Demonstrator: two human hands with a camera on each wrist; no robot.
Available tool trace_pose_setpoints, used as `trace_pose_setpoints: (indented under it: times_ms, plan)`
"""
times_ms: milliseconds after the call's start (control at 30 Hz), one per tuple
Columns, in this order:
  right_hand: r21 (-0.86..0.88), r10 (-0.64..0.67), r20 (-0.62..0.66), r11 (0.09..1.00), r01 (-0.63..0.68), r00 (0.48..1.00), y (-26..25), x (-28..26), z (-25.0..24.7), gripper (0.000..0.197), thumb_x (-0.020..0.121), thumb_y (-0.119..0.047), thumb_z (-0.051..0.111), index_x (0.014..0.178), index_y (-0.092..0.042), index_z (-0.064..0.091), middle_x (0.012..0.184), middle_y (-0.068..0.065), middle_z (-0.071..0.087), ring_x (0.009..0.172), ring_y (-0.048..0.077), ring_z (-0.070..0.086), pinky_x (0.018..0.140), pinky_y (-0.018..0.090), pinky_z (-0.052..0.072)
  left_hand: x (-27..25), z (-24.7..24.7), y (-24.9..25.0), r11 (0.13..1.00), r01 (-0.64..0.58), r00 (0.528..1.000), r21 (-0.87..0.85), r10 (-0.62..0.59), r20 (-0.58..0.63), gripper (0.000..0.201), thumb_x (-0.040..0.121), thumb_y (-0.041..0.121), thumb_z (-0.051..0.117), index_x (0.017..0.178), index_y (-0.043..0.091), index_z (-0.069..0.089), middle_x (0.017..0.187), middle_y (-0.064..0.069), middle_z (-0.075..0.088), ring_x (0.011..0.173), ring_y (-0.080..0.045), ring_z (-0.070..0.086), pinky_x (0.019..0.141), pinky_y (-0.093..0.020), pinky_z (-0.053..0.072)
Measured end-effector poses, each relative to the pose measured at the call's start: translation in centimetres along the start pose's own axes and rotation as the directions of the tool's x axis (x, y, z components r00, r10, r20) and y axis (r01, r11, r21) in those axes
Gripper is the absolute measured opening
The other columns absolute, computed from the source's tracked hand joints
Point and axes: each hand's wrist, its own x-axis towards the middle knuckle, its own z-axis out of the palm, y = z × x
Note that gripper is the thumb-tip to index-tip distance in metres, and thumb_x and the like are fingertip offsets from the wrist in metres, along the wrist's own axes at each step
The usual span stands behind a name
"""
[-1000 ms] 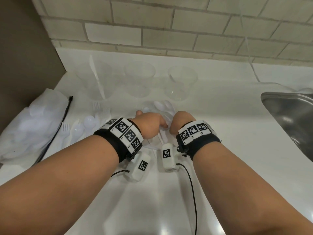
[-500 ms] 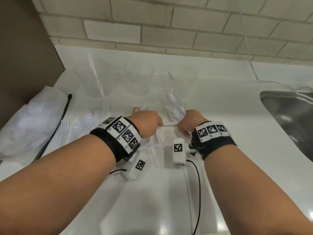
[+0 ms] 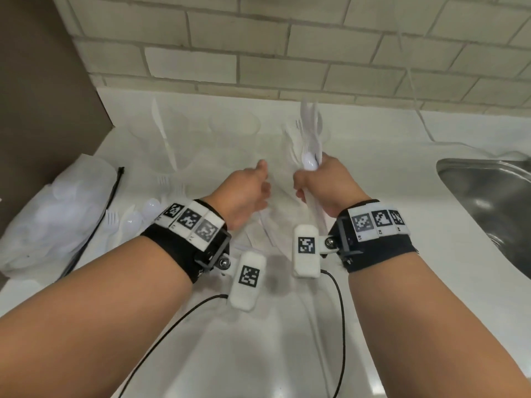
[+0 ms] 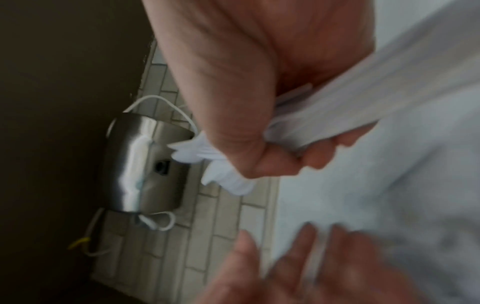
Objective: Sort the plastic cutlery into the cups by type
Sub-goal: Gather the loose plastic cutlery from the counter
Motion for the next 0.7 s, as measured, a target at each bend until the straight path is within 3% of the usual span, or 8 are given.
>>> trace_pose_setpoints:
  times_ms: [33, 100, 200, 300, 400, 500, 600, 700]
  plan:
    - [0.107, -0.030, 0.011, 0.994, 0.029, 0.999, -1.0, 0.1, 0.5, 0.021, 0.070, 0.008, 0.059, 0.086, -0.005, 0.056, 0.063, 0.009, 0.056, 0.051, 0.024, 0.052, 0.050, 0.030, 0.045, -0.1, -0.1, -0.1, 0.973, 0.129, 0.991, -0.189, -0.122, 0.052, 0.047, 0.097, 0.051, 0.039, 0.102, 0.007, 0.055, 0.092, -0.012, 0.057, 0.084, -0.028, 0.057, 0.079, -0.037, 0.048]
    - [0.273, -0.092, 0.040, 0.959, 0.078, 0.995, -3.2, 0.4, 1.6, 0.023, 0.072, 0.009, 0.060, 0.091, -0.002, 0.055, 0.066, 0.011, 0.055, 0.052, 0.024, 0.053, 0.051, 0.030, 0.046, -0.3, -0.8, -0.6, 0.885, 0.322, 0.944, -0.336, -0.274, 0.184, 0.069, 0.092, 0.063, 0.035, 0.116, 0.001, 0.055, 0.104, -0.018, 0.062, 0.086, -0.030, 0.061, 0.082, -0.041, 0.050]
    - [0.429, -0.175, 0.071, 0.894, 0.128, 0.982, -5.5, 0.6, 3.9, 0.029, 0.074, 0.010, 0.061, 0.101, 0.003, 0.055, 0.072, 0.014, 0.056, 0.058, 0.023, 0.056, 0.059, 0.034, 0.052, -0.4, -2.2, -1.5, 0.761, 0.457, 0.881, -0.461, -0.317, 0.350, 0.084, 0.088, 0.071, 0.031, 0.126, -0.001, 0.052, 0.125, -0.027, 0.059, 0.108, -0.041, 0.061, 0.094, -0.053, 0.048]
    - [0.439, -0.244, 0.067, 0.878, 0.191, 0.967, -6.0, 1.0, 6.0, 0.027, 0.067, 0.002, 0.065, 0.093, -0.002, 0.059, 0.069, 0.009, 0.061, 0.066, 0.025, 0.061, 0.071, 0.045, 0.055, -1.0, -3.3, -1.1, 0.664, 0.420, 0.904, -0.619, -0.247, 0.349, 0.076, 0.093, 0.061, 0.036, 0.125, -0.006, 0.052, 0.121, -0.031, 0.060, 0.103, -0.044, 0.063, 0.094, -0.054, 0.048]
    - [0.354, -0.279, 0.068, 0.905, 0.238, 0.958, -5.3, 0.9, 7.1, 0.021, 0.065, 0.002, 0.070, 0.084, -0.005, 0.066, 0.075, 0.006, 0.068, 0.073, 0.019, 0.066, 0.075, 0.040, 0.056, -1.5, -4.4, 0.0, 0.572, 0.281, 0.960, -0.771, -0.154, 0.235, 0.051, 0.100, 0.035, 0.042, 0.124, -0.009, 0.052, 0.117, -0.026, 0.061, 0.105, -0.037, 0.061, 0.091, -0.050, 0.053]
    - [0.304, -0.282, 0.121, 0.923, 0.235, 0.952, -4.4, 0.6, 8.1, 0.016, 0.068, 0.005, 0.071, 0.082, -0.002, 0.068, 0.075, 0.008, 0.068, 0.071, 0.020, 0.066, 0.072, 0.040, 0.057, -1.9, -5.4, 0.7, 0.632, 0.174, 0.984, -0.755, -0.080, 0.161, 0.032, 0.101, 0.016, 0.039, 0.117, -0.005, 0.057, 0.109, -0.021, 0.066, 0.096, -0.031, 0.065, 0.087, -0.047, 0.055]
    - [0.299, -0.268, 0.142, 0.929, 0.217, 0.953, -4.0, 0.5, 9.0, 0.018, 0.068, 0.006, 0.072, 0.082, -0.004, 0.068, 0.076, 0.010, 0.069, 0.073, 0.022, 0.067, 0.073, 0.041, 0.057, -2.4, -6.0, 0.8, 0.690, 0.179, 0.983, -0.701, -0.103, 0.149, 0.030, 0.100, 0.013, 0.037, 0.113, -0.004, 0.058, 0.107, -0.021, 0.064, 0.095, -0.032, 0.062, 0.092, -0.051, 0.050]
    - [0.317, -0.267, 0.153, 0.925, 0.209, 0.951, -3.9, 0.5, 9.6, 0.019, 0.069, 0.006, 0.072, 0.086, -0.001, 0.068, 0.077, 0.009, 0.069, 0.073, 0.020, 0.067, 0.071, 0.037, 0.058, -2.7, -6.2, 1.0, 0.689, 0.168, 0.986, -0.705, -0.118, 0.120, 0.032, 0.101, 0.014, 0.035, 0.118, -0.003, 0.057, 0.113, -0.020, 0.063, 0.098, -0.033, 0.061, 0.082, -0.054, 0.053]
